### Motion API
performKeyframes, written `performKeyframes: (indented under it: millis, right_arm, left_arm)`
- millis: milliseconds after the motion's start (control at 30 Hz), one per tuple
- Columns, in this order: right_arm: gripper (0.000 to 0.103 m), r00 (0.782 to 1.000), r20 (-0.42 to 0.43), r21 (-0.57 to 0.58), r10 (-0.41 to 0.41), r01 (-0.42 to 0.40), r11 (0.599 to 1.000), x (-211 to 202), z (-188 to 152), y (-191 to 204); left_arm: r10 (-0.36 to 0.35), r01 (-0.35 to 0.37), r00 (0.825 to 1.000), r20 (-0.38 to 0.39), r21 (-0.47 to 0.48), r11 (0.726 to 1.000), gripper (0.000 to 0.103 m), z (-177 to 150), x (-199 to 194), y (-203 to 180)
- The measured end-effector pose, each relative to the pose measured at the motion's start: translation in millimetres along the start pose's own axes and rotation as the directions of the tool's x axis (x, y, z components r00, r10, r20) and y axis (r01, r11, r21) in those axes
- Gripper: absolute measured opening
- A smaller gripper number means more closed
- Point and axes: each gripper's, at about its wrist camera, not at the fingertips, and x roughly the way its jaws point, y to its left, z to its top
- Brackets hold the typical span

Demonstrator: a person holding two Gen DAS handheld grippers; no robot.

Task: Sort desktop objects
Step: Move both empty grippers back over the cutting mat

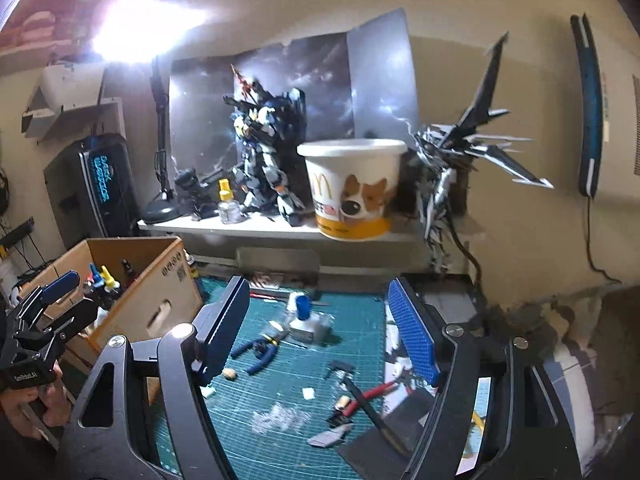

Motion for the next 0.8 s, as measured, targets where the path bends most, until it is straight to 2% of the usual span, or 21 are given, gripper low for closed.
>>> performKeyframes:
  millis: [233,333,500,600,633,800]
  right_arm:
    - [0.069,0.997,-0.076,-0.006,0.002,-0.002,1.000,28,-16,-19]
    - [0.069,0.993,-0.112,-0.003,0.037,-0.038,0.999,46,-27,-27]
    - [0.069,0.971,-0.222,-0.027,0.093,-0.101,0.995,101,-43,-39]
    - [0.069,0.951,-0.276,-0.083,0.137,-0.166,0.983,136,-49,-42]
    - [0.069,0.939,-0.306,-0.093,0.159,-0.196,0.976,150,-50,-44]
    - [0.069,0.879,-0.410,-0.161,0.245,-0.334,0.929,210,-51,-41]
  left_arm:
    - [-0.049,0.050,0.997,-0.067,0.010,0.999,0.103,-25,30,-21]
    - [-0.061,0.063,0.994,-0.087,0.016,0.998,0.103,-33,43,-30]
    - [-0.081,0.084,0.990,-0.119,0.025,0.996,0.103,-47,64,-46]
    - [-0.091,0.098,0.985,-0.147,0.038,0.994,0.103,-56,80,-55]
    - [-0.093,0.102,0.982,-0.162,0.047,0.994,0.101,-59,87,-57]
    - [-0.057,0.069,0.958,-0.281,0.032,0.997,0.080,-69,131,-39]
